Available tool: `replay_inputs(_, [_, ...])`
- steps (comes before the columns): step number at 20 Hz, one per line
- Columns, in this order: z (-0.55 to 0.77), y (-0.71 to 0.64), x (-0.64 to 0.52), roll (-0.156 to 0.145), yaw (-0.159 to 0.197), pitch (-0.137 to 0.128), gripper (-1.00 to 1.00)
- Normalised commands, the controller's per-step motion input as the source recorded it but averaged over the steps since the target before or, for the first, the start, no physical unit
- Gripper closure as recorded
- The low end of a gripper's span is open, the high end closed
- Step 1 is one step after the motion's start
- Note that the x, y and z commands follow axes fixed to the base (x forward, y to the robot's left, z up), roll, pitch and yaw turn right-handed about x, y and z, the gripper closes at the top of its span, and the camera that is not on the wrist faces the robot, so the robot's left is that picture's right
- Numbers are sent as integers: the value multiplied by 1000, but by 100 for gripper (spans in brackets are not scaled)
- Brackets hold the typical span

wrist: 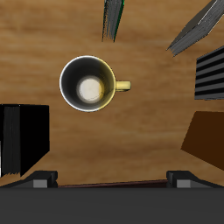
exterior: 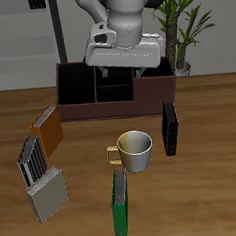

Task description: Place the black book into the back desk caddy's front compartment

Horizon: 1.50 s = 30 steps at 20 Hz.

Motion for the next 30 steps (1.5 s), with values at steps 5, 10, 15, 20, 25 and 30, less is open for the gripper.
replay_inputs(5, [-183,785,12,64,25,-14,-100])
replay_inputs(10, [-113,401,26,32,7,-17,-100])
replay_inputs(15, [-162,612,40,71,19,-42,-100])
replay_inputs(20, [-73,234,114,23,-58,-42,-100])
replay_inputs(25, [-314,215,82,-16,-11,-13,-100])
replay_inputs(30, [-287,35,0,0,11,-25,-100])
